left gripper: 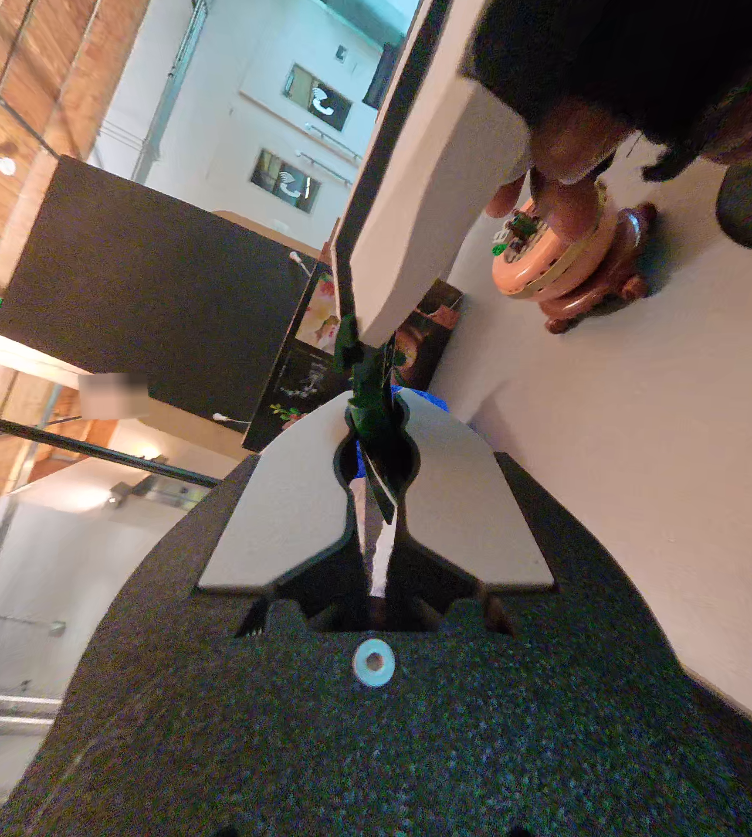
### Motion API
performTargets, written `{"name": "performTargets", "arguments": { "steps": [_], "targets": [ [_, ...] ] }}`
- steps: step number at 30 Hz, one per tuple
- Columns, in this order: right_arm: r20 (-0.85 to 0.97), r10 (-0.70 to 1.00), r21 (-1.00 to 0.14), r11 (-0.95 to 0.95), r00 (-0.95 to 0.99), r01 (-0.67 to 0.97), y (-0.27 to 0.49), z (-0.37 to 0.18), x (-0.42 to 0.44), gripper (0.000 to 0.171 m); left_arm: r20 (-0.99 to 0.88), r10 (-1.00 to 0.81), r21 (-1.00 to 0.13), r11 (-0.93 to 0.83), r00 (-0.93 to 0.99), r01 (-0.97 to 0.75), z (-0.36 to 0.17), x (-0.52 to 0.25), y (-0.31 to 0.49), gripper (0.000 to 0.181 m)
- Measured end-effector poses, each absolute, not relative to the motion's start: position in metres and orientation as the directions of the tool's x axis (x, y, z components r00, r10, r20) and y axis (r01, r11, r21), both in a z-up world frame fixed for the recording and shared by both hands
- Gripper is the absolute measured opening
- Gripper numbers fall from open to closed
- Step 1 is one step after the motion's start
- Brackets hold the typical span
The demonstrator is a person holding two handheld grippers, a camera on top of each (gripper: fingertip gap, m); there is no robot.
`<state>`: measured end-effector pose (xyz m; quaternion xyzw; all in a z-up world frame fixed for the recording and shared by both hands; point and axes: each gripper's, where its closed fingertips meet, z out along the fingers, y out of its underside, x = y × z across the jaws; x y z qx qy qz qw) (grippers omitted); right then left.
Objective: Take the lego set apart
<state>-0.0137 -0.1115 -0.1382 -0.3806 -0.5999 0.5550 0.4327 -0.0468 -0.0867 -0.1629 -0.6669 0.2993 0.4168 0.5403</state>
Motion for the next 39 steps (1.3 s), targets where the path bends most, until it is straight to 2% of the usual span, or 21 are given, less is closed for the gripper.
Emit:
{"name": "performTargets", "arguments": {
  "steps": [3,7,9,13,15,17,25,29,34,39],
  "targets": [
    [0.111,0.917,-0.993,0.115,-0.384,-0.013,-0.113,-0.142,-0.014,0.006,-0.802,-0.033,-0.576,-0.223,0.597,-0.787,-0.172,-0.042,-0.088,0.011],
    [-0.001,0.874,-1.000,0.012,-0.486,0.024,-0.114,-0.146,-0.012,0.006,-0.686,-0.114,-0.697,-0.184,0.719,-0.693,-0.181,-0.035,-0.090,0.010],
    [-0.130,0.825,-0.991,-0.098,-0.550,0.086,-0.112,-0.149,-0.011,0.006,-0.633,-0.148,-0.744,-0.155,0.759,-0.650,-0.184,-0.031,-0.090,0.009],
    [-0.493,0.595,-0.854,-0.470,-0.635,0.222,-0.110,-0.142,-0.009,0.004,-0.626,-0.131,-0.764,-0.099,0.769,-0.638,-0.181,-0.027,-0.087,0.009],
    [-0.601,0.478,-0.756,-0.601,-0.640,0.261,-0.105,-0.140,-0.010,0.002,-0.655,-0.095,-0.745,-0.080,0.749,-0.662,-0.178,-0.027,-0.085,0.008],
    [-0.630,0.456,-0.727,-0.630,-0.629,0.272,-0.100,-0.144,-0.013,0.003,-0.649,-0.091,-0.749,-0.092,0.755,-0.656,-0.180,-0.028,-0.083,0.007],
    [-0.475,0.655,-0.866,-0.467,-0.587,0.179,-0.085,-0.131,-0.019,0.003,-0.602,-0.107,-0.788,-0.077,0.791,-0.610,-0.185,-0.031,-0.087,0.008],
    [-0.370,0.717,-0.928,-0.254,-0.591,0.273,-0.087,-0.125,-0.045,0.003,-0.602,-0.123,-0.790,-0.055,0.789,-0.611,-0.187,-0.025,-0.090,0.008],
    [-0.292,0.776,-0.844,0.067,-0.560,0.533,-0.091,-0.185,-0.105,0.003,-0.603,-0.130,-0.788,-0.056,0.787,-0.613,-0.190,-0.020,-0.092,0.008],
    [-0.186,0.841,-0.776,0.192,-0.509,0.601,-0.092,-0.224,-0.137,0.003,-0.591,-0.138,-0.798,-0.042,0.795,-0.601,-0.190,-0.019,-0.092,0.008]
  ]
}}
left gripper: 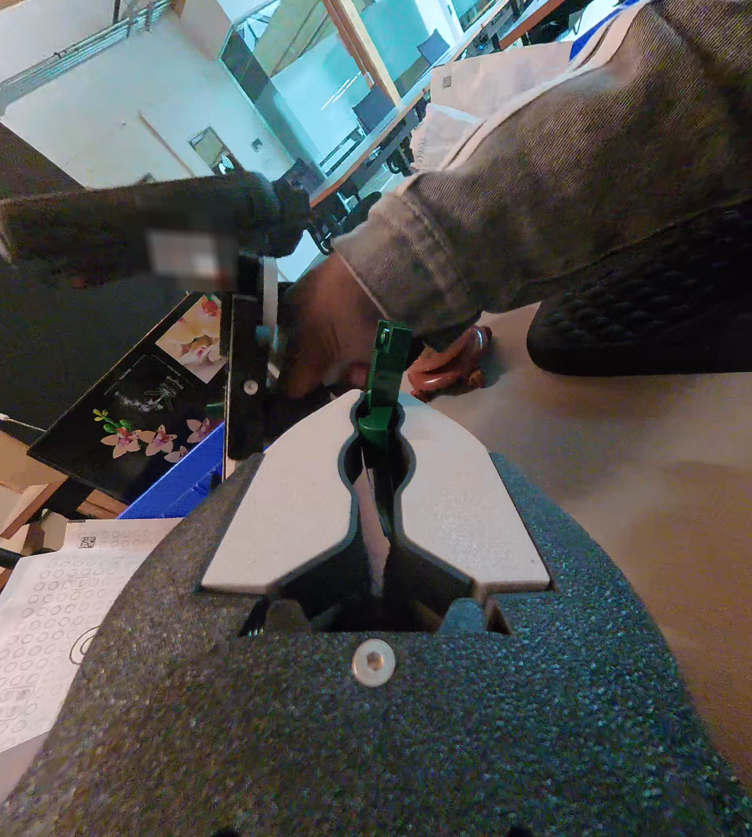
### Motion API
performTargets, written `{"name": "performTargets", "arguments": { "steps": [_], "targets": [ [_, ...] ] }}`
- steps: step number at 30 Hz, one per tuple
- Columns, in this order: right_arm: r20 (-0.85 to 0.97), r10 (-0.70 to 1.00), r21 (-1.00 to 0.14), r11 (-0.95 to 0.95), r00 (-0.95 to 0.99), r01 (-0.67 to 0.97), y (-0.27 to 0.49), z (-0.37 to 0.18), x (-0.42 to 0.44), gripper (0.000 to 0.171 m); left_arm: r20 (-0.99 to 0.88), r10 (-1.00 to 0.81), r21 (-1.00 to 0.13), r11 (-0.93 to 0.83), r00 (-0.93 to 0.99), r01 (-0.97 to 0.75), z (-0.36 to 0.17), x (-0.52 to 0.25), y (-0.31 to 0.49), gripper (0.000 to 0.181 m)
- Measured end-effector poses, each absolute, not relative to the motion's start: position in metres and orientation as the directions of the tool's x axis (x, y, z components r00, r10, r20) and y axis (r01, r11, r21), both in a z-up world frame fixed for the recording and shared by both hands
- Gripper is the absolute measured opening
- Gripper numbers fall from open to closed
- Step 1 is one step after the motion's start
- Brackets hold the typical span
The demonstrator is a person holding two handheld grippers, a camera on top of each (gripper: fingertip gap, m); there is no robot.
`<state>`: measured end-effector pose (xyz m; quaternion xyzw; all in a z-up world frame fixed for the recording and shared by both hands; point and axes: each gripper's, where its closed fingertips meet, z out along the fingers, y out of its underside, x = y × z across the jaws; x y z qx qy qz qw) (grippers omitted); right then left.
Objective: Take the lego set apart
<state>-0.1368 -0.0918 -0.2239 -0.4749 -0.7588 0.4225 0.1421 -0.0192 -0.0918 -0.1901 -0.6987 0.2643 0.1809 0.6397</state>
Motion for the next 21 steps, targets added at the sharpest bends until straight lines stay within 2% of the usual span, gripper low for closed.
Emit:
{"name": "performTargets", "arguments": {
  "steps": [2,8,10,12,17,21],
  "targets": [
    [-0.166,0.848,-0.765,0.212,-0.504,0.608,-0.093,-0.231,-0.141,0.003,-0.591,-0.135,-0.798,-0.043,0.795,-0.601,-0.190,-0.020,-0.092,0.008],
    [-0.202,0.833,-0.778,0.183,-0.516,0.601,-0.097,-0.228,-0.141,0.024,-0.590,-0.128,-0.800,-0.041,0.797,-0.599,-0.190,-0.021,-0.093,0.008],
    [-0.235,0.808,-0.790,0.166,-0.541,0.591,-0.100,-0.225,-0.139,0.027,-0.589,-0.129,-0.800,-0.042,0.798,-0.598,-0.190,-0.021,-0.093,0.008],
    [-0.253,0.779,-0.783,0.183,-0.574,0.594,-0.104,-0.227,-0.134,0.041,-0.592,-0.130,-0.798,-0.044,0.795,-0.601,-0.190,-0.021,-0.093,0.008],
    [-0.259,0.706,-0.847,0.162,-0.659,0.507,-0.109,-0.215,-0.130,0.057,-0.594,-0.131,-0.796,-0.046,0.793,-0.604,-0.191,-0.021,-0.092,0.008],
    [-0.300,0.639,-0.831,0.189,-0.708,0.523,-0.117,-0.218,-0.121,0.088,-0.597,-0.137,-0.793,-0.045,0.790,-0.607,-0.192,-0.020,-0.092,0.008]
  ]
}}
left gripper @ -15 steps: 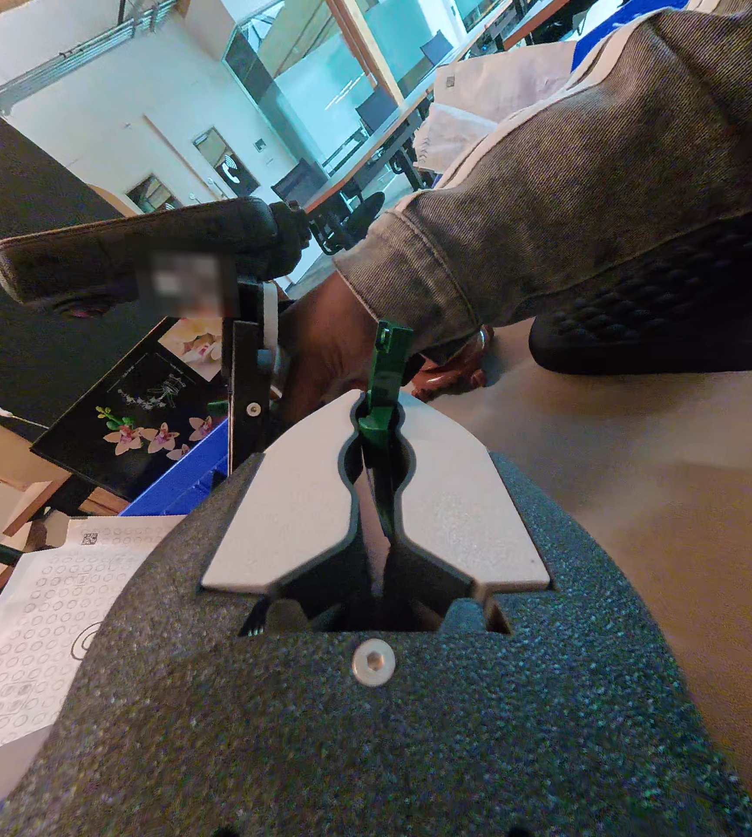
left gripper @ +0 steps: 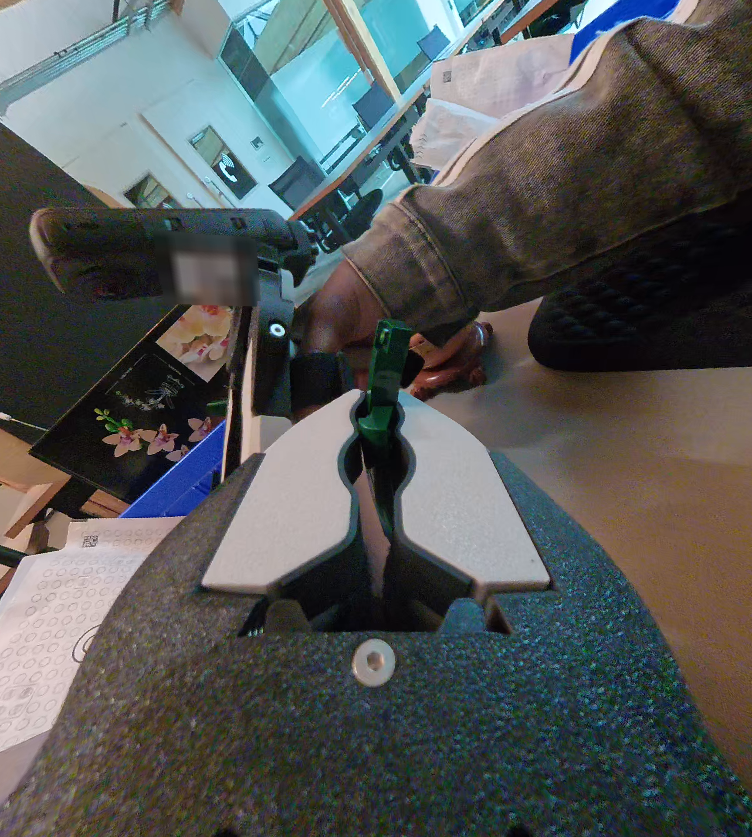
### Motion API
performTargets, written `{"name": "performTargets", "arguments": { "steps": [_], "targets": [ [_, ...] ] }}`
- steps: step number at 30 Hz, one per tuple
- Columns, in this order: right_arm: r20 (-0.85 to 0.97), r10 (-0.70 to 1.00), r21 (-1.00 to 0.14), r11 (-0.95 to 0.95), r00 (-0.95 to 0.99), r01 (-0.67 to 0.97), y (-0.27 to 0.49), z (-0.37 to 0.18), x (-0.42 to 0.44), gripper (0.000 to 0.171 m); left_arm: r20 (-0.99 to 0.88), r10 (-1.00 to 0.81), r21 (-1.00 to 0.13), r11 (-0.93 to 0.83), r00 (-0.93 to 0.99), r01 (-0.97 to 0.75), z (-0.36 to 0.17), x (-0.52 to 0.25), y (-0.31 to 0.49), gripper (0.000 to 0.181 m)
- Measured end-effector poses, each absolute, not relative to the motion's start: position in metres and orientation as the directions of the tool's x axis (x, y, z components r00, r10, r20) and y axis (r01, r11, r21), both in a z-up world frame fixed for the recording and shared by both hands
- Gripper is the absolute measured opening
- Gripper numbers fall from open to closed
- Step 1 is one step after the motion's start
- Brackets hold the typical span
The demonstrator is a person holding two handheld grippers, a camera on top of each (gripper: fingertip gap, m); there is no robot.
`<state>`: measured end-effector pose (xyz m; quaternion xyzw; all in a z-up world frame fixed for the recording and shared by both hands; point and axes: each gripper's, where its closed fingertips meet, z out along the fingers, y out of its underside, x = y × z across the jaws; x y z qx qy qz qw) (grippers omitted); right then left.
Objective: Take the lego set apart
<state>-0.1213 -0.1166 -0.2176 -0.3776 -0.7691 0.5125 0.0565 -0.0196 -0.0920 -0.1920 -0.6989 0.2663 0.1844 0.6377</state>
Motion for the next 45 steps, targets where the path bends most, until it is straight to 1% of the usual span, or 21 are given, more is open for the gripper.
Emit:
{"name": "performTargets", "arguments": {
  "steps": [2,4,7,10,12,14,16,17,18,19,22,24,30,33,39,41,45],
  "targets": [
    [-0.315,0.630,-0.843,0.158,-0.710,0.515,-0.117,-0.212,-0.122,0.090,-0.600,-0.133,-0.791,-0.048,0.789,-0.610,-0.192,-0.021,-0.092,0.008],
    [-0.325,0.629,-0.857,0.119,-0.706,0.501,-0.115,-0.205,-0.124,0.082,-0.597,-0.131,-0.793,-0.053,0.792,-0.607,-0.192,-0.022,-0.092,0.008],
    [-0.303,0.620,-0.902,0.057,-0.723,0.427,-0.105,-0.182,-0.121,0.069,-0.569,-0.132,-0.814,-0.048,0.812,-0.579,-0.192,-0.024,-0.093,0.008],
    [-0.238,0.493,-0.956,0.033,-0.837,0.291,-0.105,-0.149,-0.082,0.062,-0.556,-0.126,-0.823,-0.055,0.821,-0.566,-0.190,-0.029,-0.094,0.008],
    [-0.141,0.451,-0.974,0.097,-0.881,0.206,-0.107,-0.144,-0.053,0.061,-0.540,-0.127,-0.833,-0.059,0.832,-0.550,-0.190,-0.031,-0.095,0.008],
    [0.009,0.460,-0.968,0.226,-0.888,0.107,-0.111,-0.152,-0.031,0.059,-0.519,-0.134,-0.846,-0.056,0.844,-0.530,-0.190,-0.031,-0.094,0.008],
    [0.206,0.476,-0.926,0.378,-0.855,-0.013,-0.114,-0.164,-0.020,0.047,-0.497,-0.147,-0.859,-0.052,0.855,-0.509,-0.190,-0.029,-0.094,0.008],
    [0.289,0.475,-0.900,0.431,-0.831,-0.066,-0.115,-0.167,-0.016,0.038,-0.486,-0.155,-0.866,-0.050,0.860,-0.498,-0.190,-0.028,-0.094,0.008],
    [0.354,0.480,-0.877,0.468,-0.803,-0.107,-0.116,-0.169,-0.015,0.028,-0.476,-0.165,-0.871,-0.049,0.864,-0.489,-0.190,-0.026,-0.093,0.008],
    [0.398,0.488,-0.859,0.495,-0.777,-0.130,-0.115,-0.170,-0.016,0.021,-0.469,-0.174,-0.874,-0.049,0.866,-0.483,-0.190,-0.024,-0.093,0.008],
    [0.416,0.478,-0.845,0.517,-0.774,-0.136,-0.121,-0.175,-0.013,0.019,-0.469,-0.196,-0.872,-0.056,0.861,-0.487,-0.192,-0.019,-0.091,0.008],
    [0.451,0.480,-0.829,0.537,-0.753,-0.155,-0.121,-0.175,-0.014,0.011,-0.472,-0.215,-0.867,-0.065,0.855,-0.494,-0.194,-0.015,-0.091,0.008],
    [0.448,0.499,-0.829,0.543,-0.742,-0.135,-0.113,-0.172,-0.005,0.009,-0.411,-0.277,-0.897,-0.051,0.869,-0.440,-0.194,-0.004,-0.089,0.010],
    [0.456,0.523,-0.824,0.554,-0.720,-0.118,-0.104,-0.172,-0.002,0.009,-0.409,-0.275,-0.894,-0.069,0.870,-0.443,-0.196,-0.005,-0.086,0.012],
    [0.465,0.549,-0.823,0.558,-0.694,-0.110,-0.093,-0.169,0.006,0.009,-0.354,-0.301,-0.922,-0.050,0.886,-0.385,-0.192,0.004,-0.077,0.012],
    [0.470,0.559,-0.822,0.559,-0.683,-0.107,-0.090,-0.168,0.009,0.009,-0.332,-0.294,-0.932,-0.044,0.896,-0.360,-0.190,0.003,-0.074,0.019],
    [0.466,0.582,-0.820,0.568,-0.666,-0.078,-0.087,-0.177,0.009,0.009,-0.363,-0.259,-0.917,-0.071,0.895,-0.392,-0.197,-0.003,-0.069,0.031]
  ]
}}
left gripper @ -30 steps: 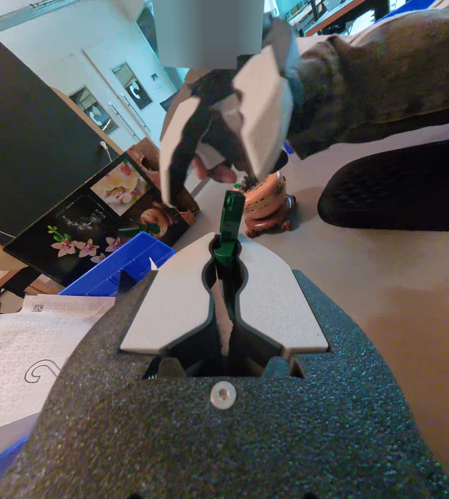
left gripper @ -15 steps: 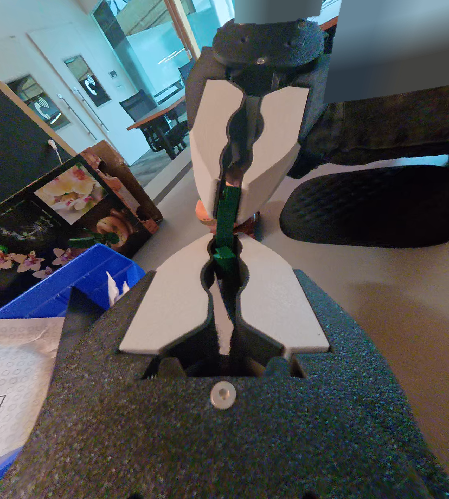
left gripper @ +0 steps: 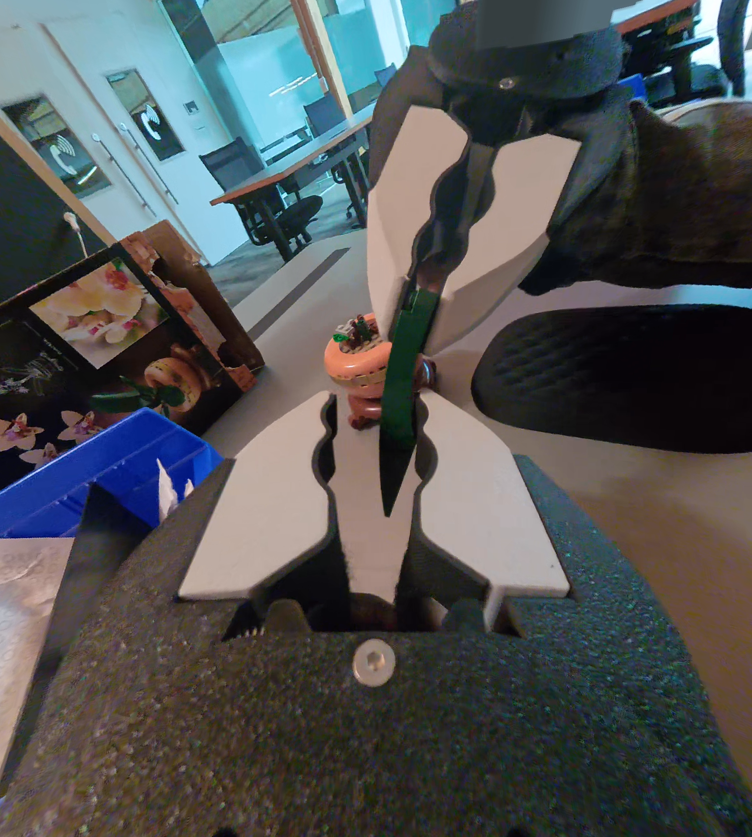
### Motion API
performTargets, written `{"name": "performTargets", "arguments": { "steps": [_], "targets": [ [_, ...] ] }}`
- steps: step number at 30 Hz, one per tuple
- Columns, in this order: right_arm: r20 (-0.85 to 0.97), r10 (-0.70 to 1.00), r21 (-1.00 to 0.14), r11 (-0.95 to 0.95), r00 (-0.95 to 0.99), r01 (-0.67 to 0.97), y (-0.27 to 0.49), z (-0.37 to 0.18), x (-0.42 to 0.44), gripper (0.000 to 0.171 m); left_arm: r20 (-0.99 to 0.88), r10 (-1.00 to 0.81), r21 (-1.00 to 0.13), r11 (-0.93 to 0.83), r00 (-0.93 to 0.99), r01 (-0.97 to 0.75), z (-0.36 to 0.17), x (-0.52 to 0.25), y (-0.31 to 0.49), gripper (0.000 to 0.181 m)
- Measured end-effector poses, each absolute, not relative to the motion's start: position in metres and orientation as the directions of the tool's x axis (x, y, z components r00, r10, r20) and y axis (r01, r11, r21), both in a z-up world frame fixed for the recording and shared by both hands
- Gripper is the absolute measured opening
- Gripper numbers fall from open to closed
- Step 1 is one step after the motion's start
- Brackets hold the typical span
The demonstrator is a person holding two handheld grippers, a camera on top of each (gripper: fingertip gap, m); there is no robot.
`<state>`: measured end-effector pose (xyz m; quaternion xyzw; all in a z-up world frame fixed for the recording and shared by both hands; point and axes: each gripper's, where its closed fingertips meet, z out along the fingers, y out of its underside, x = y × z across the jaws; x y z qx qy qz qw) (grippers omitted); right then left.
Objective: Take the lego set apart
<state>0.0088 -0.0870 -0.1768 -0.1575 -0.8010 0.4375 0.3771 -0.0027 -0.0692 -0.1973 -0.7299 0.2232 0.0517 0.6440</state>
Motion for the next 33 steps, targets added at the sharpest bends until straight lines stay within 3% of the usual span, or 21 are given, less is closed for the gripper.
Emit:
{"name": "performTargets", "arguments": {
  "steps": [4,10,13,16,18,20,22,25,30,33],
  "targets": [
    [0.445,0.674,-0.868,0.486,-0.589,-0.100,-0.069,-0.160,0.011,0.009,-0.386,-0.258,-0.899,-0.112,0.886,-0.424,-0.208,-0.005,-0.068,0.061],
    [0.422,0.729,-0.884,0.464,-0.540,-0.064,-0.043,-0.154,0.025,0.009,-0.374,-0.243,-0.914,-0.065,0.895,-0.400,-0.200,-0.007,-0.071,0.056],
    [0.417,0.760,-0.888,0.457,-0.499,-0.046,-0.032,-0.150,0.031,0.009,-0.396,-0.241,-0.904,-0.069,0.886,-0.422,-0.202,-0.009,-0.073,0.043],
    [0.404,0.789,-0.899,0.436,-0.462,-0.043,-0.020,-0.145,0.038,0.009,-0.437,-0.207,-0.885,-0.075,0.875,-0.459,-0.198,-0.017,-0.078,0.011],
    [0.395,0.802,-0.907,0.419,-0.447,-0.050,-0.017,-0.141,0.041,0.009,-0.458,-0.206,-0.870,-0.098,0.865,-0.484,-0.195,-0.024,-0.086,0.003],
    [0.394,0.804,-0.906,0.421,-0.445,-0.043,-0.016,-0.141,0.044,0.009,-0.469,-0.286,-0.847,-0.121,0.835,-0.517,-0.196,-0.022,-0.099,0.009],
    [0.400,0.797,-0.901,0.432,-0.453,-0.036,-0.018,-0.142,0.047,0.009,-0.444,-0.465,-0.812,-0.153,0.766,-0.563,-0.209,-0.007,-0.119,0.026],
    [0.400,0.787,-0.900,0.434,-0.471,-0.038,-0.024,-0.143,0.050,0.009,-0.320,-0.695,-0.736,-0.246,0.644,-0.631,-0.241,0.016,-0.148,0.043],
    [0.398,0.778,-0.901,0.432,-0.486,-0.046,-0.035,-0.144,0.051,0.009,-0.238,-0.836,-0.573,-0.290,0.494,-0.766,-0.288,0.031,-0.154,0.041],
    [0.404,0.772,-0.895,0.444,-0.491,-0.038,-0.039,-0.146,0.053,0.009,-0.198,-0.865,-0.534,-0.299,0.462,-0.790,-0.303,0.035,-0.150,0.040]
  ]
}}
